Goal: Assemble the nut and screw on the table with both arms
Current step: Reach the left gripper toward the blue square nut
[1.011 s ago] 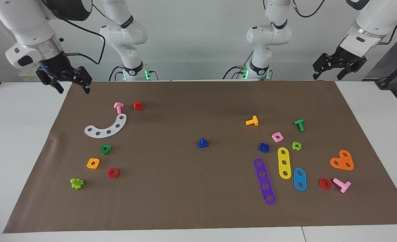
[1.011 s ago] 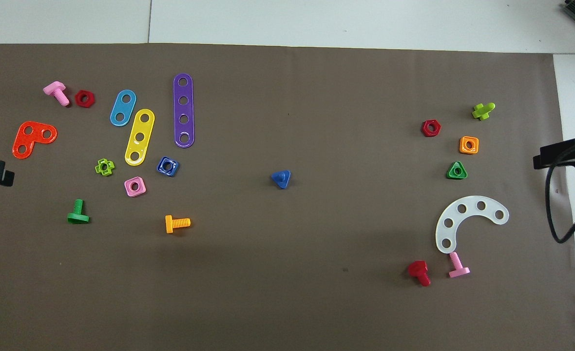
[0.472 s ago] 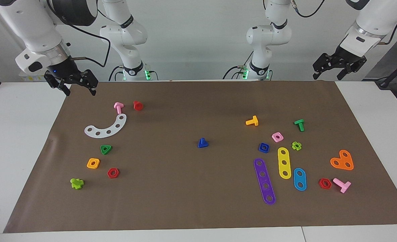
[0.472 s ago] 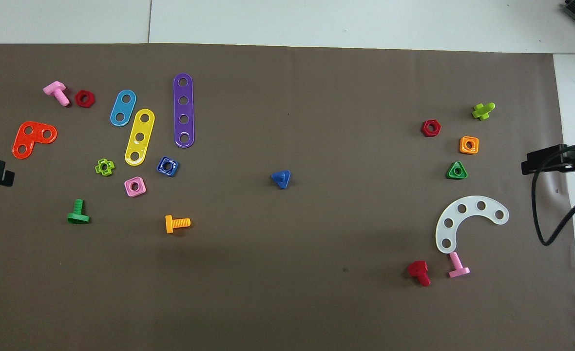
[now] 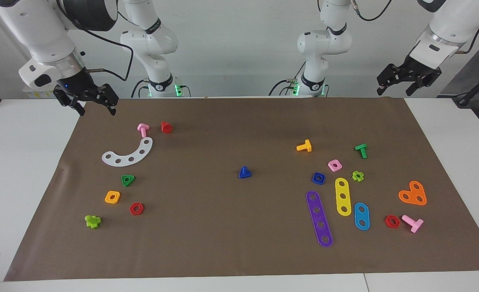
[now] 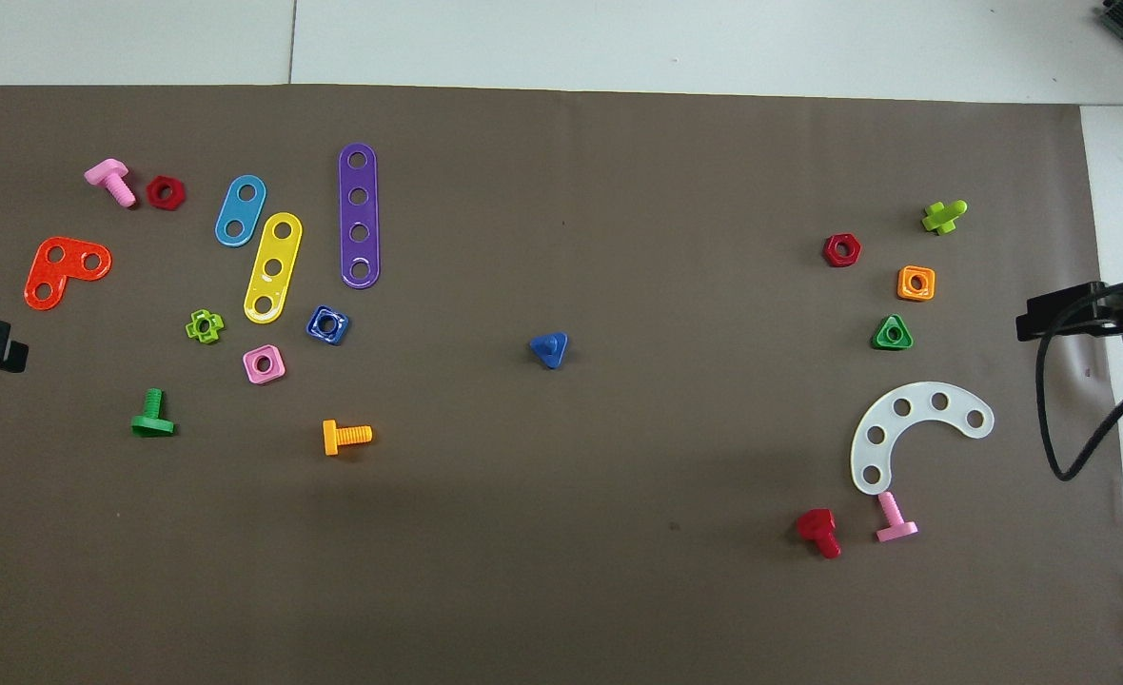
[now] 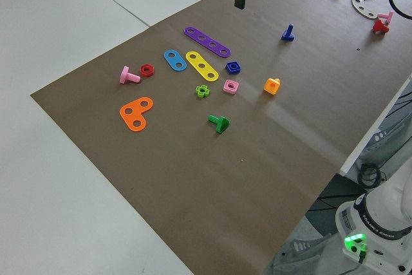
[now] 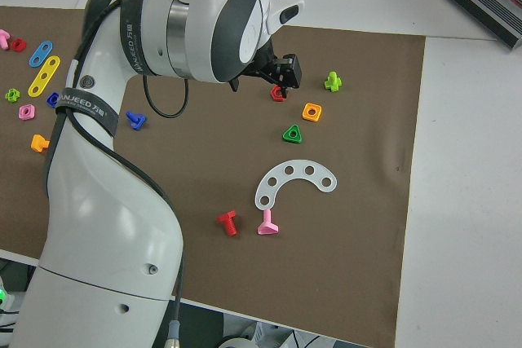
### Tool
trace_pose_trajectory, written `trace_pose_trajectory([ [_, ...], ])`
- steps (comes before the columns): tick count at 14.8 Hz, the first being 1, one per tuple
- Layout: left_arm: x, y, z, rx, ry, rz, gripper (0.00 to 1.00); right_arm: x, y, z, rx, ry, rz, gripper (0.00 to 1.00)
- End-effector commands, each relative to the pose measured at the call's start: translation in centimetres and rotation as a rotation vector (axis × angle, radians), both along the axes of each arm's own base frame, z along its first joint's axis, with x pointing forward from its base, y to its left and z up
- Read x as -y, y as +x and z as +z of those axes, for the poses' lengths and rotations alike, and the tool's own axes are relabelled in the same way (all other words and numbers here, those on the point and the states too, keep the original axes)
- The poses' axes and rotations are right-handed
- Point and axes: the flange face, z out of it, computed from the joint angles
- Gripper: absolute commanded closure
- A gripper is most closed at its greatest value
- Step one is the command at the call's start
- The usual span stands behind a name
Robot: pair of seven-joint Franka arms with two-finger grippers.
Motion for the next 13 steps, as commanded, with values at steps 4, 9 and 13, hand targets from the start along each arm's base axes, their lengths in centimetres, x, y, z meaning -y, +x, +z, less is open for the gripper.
trace_pose_trajectory([
  [4,3.1,0.4,-1.6,0.083,-0.013,-0.054,0.0,-0.4,-0.5,0.7,0.003,0.062,-0.061,0.0],
  [9,4.7,3.3,-7.2,0.163,-0.015,-0.073,0.0,-0.5,-0.6,0.5,0.002,0.057,-0.059,0.0],
  [13,8.4,6.7,-14.7,0.166,-0.015,-0.126,0.0,0.2,-1.1,0.1,-0.017,0.047,-0.065,0.0],
])
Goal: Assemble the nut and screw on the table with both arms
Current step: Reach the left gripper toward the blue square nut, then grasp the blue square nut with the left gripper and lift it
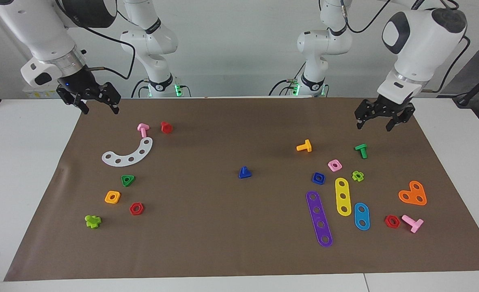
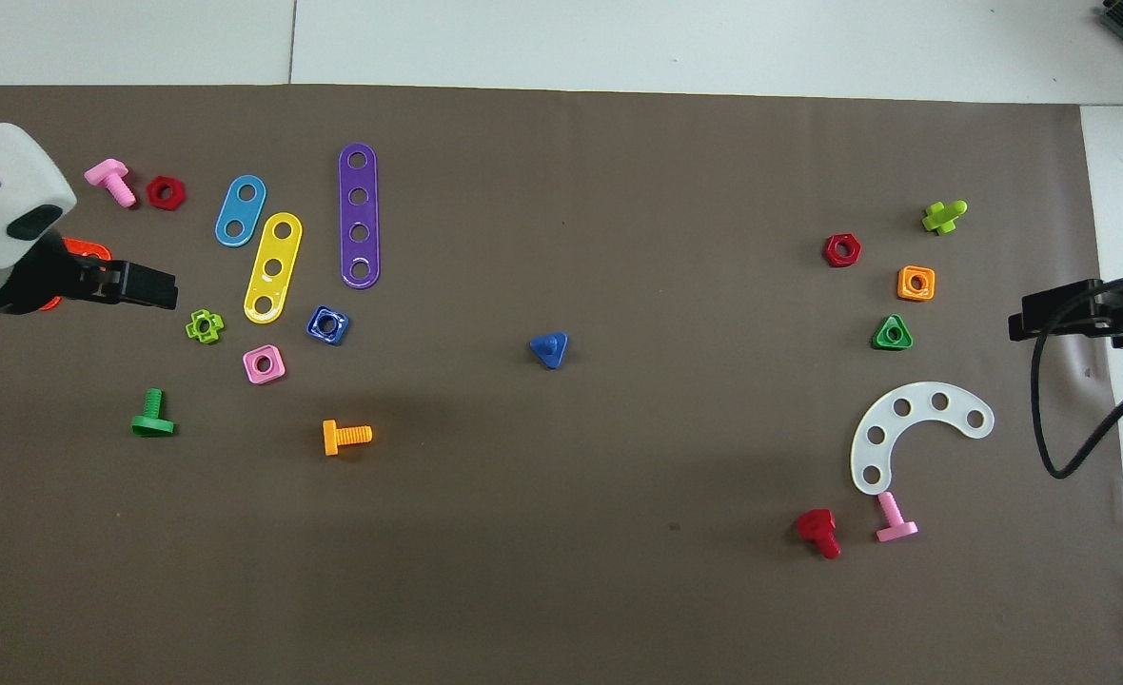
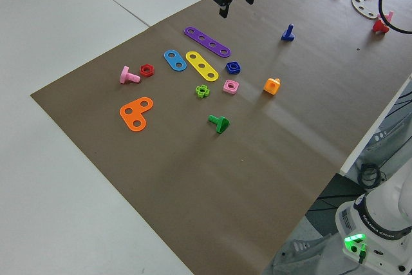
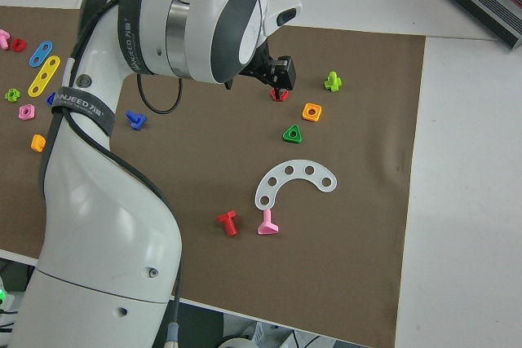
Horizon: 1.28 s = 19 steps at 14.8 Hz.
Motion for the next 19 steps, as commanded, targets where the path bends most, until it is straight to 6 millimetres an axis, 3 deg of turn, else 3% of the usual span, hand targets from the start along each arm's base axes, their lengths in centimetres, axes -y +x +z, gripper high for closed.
trace_pose_trajectory([
  [1,2.5,2.0,-5.3,0.021,-0.011,-0.032,0.0,0.5,-0.9,-0.2,-0.014,0.008,-0.02,0.0],
  [3,4.5,1.6,-8.9,0.073,-0.015,-0.063,0.0,0.7,-0.9,-0.1,-0.005,0.007,-0.024,0.0],
  [6,6.0,1.5,-11.9,0.093,-0.016,-0.085,0.0,0.8,-0.9,-0.3,-0.011,0.008,-0.027,0.0],
  [8,6.8,1.1,-15.2,0.081,-0.01,-0.129,0.01,0.8,-0.9,-0.3,-0.01,0.008,-0.029,0.0],
  [9,8.4,0.4,-17.0,0.107,-0.011,-0.169,0.0,0.7,-0.9,-0.3,-0.01,0.008,-0.026,0.0],
  [12,9.0,-0.2,-20.6,0.14,-0.013,-0.176,0.0,0.6,-0.9,-0.4,-0.01,0.008,-0.032,0.0],
  [15,10.5,-0.6,-22.6,0.119,-0.01,-0.199,0.0,0.7,-1.0,-0.3,-0.013,0.009,-0.032,0.0],
  [19,9.9,-0.4,-24.4,0.123,-0.007,-0.198,0.0,0.4,-0.8,-0.1,-0.006,0.009,-0.012,0.0],
])
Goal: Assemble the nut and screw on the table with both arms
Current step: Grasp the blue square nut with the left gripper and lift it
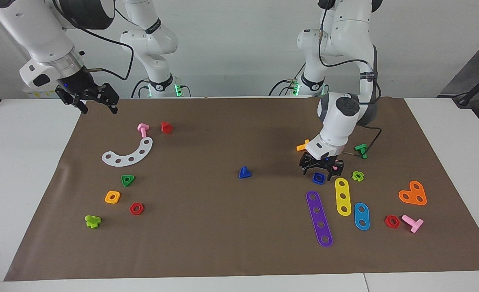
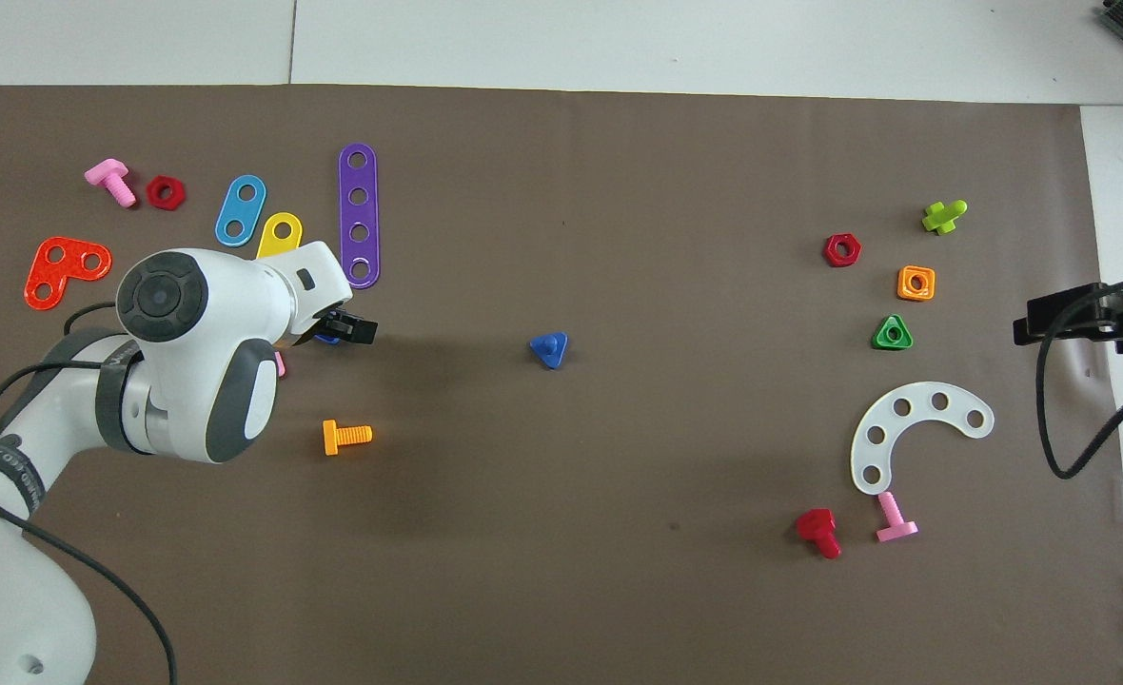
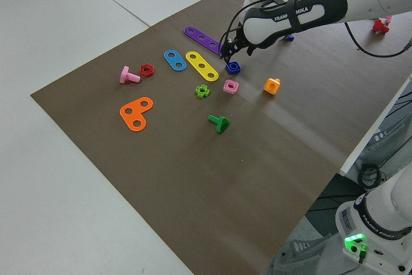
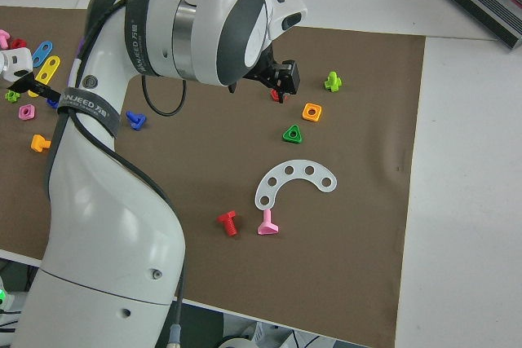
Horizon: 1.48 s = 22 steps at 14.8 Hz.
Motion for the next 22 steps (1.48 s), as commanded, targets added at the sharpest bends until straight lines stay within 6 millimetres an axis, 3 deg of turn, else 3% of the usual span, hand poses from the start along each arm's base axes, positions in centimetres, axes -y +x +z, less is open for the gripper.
trace_pose_trajectory([
  [1,-0.8,-0.3,-1.3,0.017,-0.003,-0.004,0.0,-0.3,-0.7,0.5,0.009,0.008,0.005,0.0],
  [5,-1.4,-0.2,-1.5,0.045,-0.009,0.008,0.02,-0.4,-0.8,1.6,-0.005,0.008,0.019,0.0],
  [7,-2.0,-0.4,-1.8,0.033,-0.006,0.015,0.14,-0.1,-1.2,1.9,-0.004,0.01,0.03,0.0],
  [9,-2.1,-0.6,-2.0,0.027,-0.005,0.02,0.18,-0.3,-1.2,1.6,-0.009,0.011,0.03,0.0],
  [10,-2.1,-0.6,-2.0,0.024,-0.005,0.023,0.26,-0.5,-1.3,1.6,-0.006,0.011,0.033,0.0],
  [12,-2.1,-0.6,-1.9,0.025,-0.006,0.029,0.64,-0.4,-1.4,1.4,-0.009,0.01,0.039,0.0],
  [13,-2.1,-0.6,-1.8,0.022,-0.006,0.032,0.91,-0.5,-1.4,1.4,-0.009,0.001,0.043,0.0],
  [14,-2.0,-0.6,-1.6,0.021,-0.006,0.03,1.0,-0.4,-1.3,1.4,-0.01,-0.025,0.047,0.0],
  [16,-1.7,-0.4,-0.8,0.037,-0.018,0.06,1.0,-0.6,-1.2,1.7,-0.003,-0.065,0.062,0.0],
  [19,-0.5,0.8,2.6,0.088,-0.041,0.077,1.0,-1.3,-0.8,2.4,0.007,-0.068,0.075,0.0],
  [22,2.8,2.6,6.3,0.06,-0.044,0.059,1.0,-1.3,-0.8,2.9,0.021,-0.066,0.072,0.0],
])
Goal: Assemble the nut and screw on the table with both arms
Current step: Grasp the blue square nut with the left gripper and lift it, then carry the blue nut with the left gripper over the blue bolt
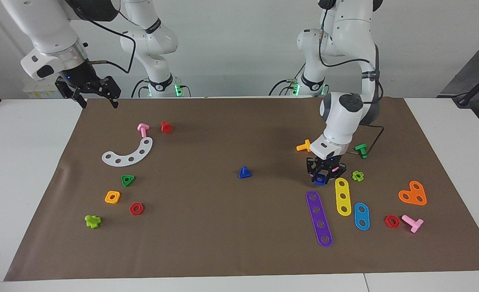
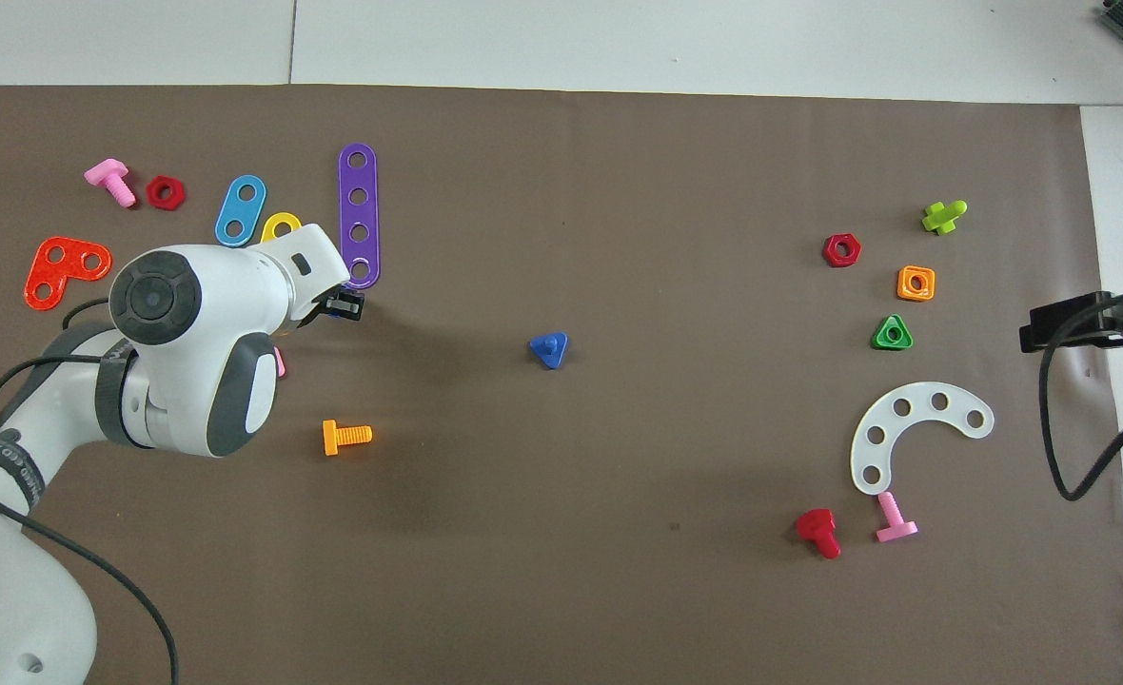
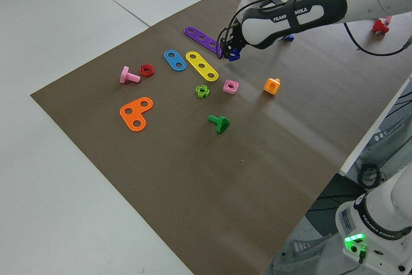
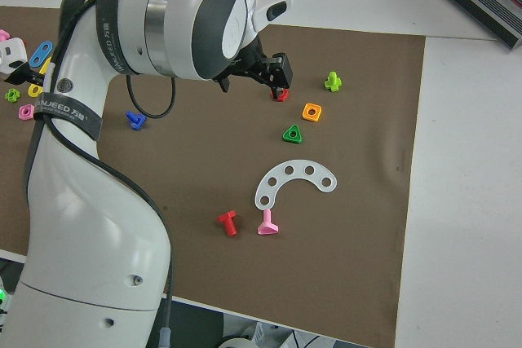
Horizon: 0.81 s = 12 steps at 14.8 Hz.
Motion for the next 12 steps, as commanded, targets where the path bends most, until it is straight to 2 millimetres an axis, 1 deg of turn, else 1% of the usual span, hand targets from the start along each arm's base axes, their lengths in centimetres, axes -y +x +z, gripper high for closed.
trace_pose_trajectory([
  [1,3.4,1.7,3.5,-0.032,-0.019,0.03,1.0,0.2,-0.1,1.0,0.016,-0.015,0.02,0.0],
  [3,6.0,2.1,4.8,-0.023,-0.045,0.079,1.0,0.2,-0.2,0.9,0.016,-0.015,0.02,0.0],
  [4,7.7,1.8,4.9,-0.031,-0.053,0.091,1.0,0.2,-0.1,0.9,0.017,-0.014,0.02,0.0],
  [5,9.5,1.4,5.7,-0.04,-0.062,0.103,1.0,0.1,-0.1,0.8,0.017,-0.012,0.02,0.0],
  [7,13.4,1.2,6.2,-0.067,-0.07,0.147,1.0,0.1,-0.3,0.7,0.008,-0.012,0.022,0.0],
  [9,17.0,0.7,5.9,-0.077,-0.058,0.178,1.0,0.0,-0.3,0.7,0.008,-0.01,0.021,0.0],
  [10,18.6,-0.1,5.8,-0.077,-0.05,0.195,1.0,0.1,-0.3,0.7,0.013,-0.009,0.021,0.0],
  [12,20.7,-1.4,5.3,-0.075,-0.042,0.228,1.0,0.0,-0.2,0.7,0.016,-0.009,0.019,0.0],
])
